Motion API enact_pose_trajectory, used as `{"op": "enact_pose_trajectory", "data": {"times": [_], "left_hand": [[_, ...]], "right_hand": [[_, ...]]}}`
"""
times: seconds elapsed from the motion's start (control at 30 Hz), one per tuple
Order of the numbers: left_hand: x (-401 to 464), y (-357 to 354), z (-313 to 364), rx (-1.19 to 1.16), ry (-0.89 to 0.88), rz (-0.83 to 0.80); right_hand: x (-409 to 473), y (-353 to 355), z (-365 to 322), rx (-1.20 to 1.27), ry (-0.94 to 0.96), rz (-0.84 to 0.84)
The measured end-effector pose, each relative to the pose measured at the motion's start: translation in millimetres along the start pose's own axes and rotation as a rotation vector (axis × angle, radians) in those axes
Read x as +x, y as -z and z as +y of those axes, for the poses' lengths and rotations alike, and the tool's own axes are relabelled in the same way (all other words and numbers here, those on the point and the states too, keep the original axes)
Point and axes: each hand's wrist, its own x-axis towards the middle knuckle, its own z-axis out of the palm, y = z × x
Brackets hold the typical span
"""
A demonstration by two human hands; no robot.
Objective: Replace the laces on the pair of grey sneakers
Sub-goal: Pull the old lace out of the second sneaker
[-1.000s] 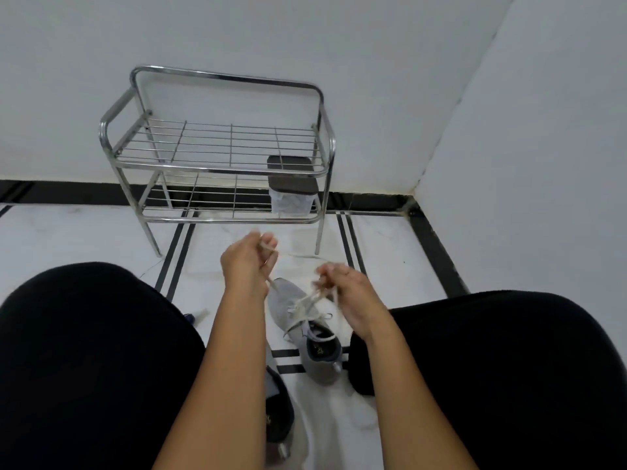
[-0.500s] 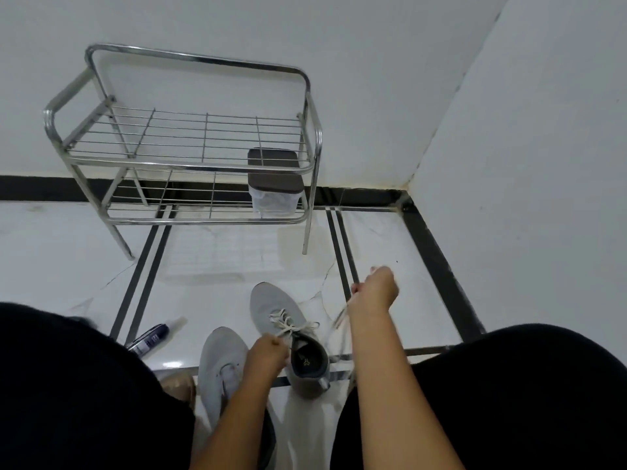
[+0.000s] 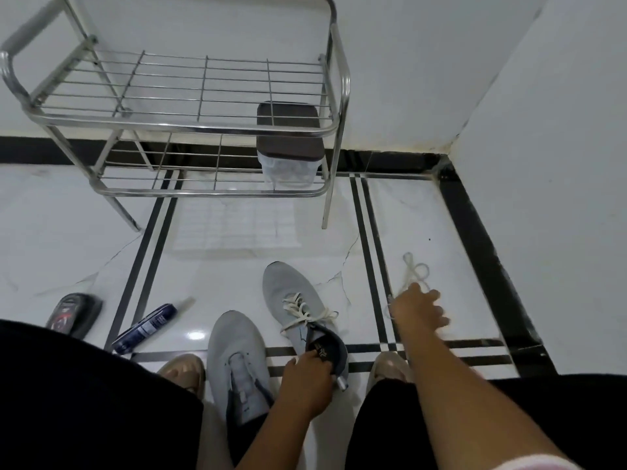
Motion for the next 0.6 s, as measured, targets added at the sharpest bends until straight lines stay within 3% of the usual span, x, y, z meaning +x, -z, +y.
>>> {"op": "enact_pose_trajectory", "data": {"times": [0.07, 0.13, 0.2, 0.37, 0.5, 0.6], "left_hand": [[-1, -2, 3, 0.041, 0.014, 0.001], [-3, -3, 7, 0.069, 0.043, -0.026], [-5, -6, 7, 0.098, 0.089, -0.112], [-17, -25, -6, 0.076, 0.115, -0.305], [-30, -21, -10, -0.063, 0.124, -0.181], [-36, -11, -16, -0.209, 0.234, 0.009]], "right_hand": [[-27, -24, -14, 0.012, 0.291, 0.090], [-54, -45, -34, 0.056, 0.674, -0.011], [-77, -61, -53, -0.007, 0.933, -0.118], [-103, -94, -52, -0.336, 1.073, -0.119], [-111, -85, -53, -0.208, 1.119, -0.146], [-115, -83, -49, -0.289, 1.123, -0.236]]}}
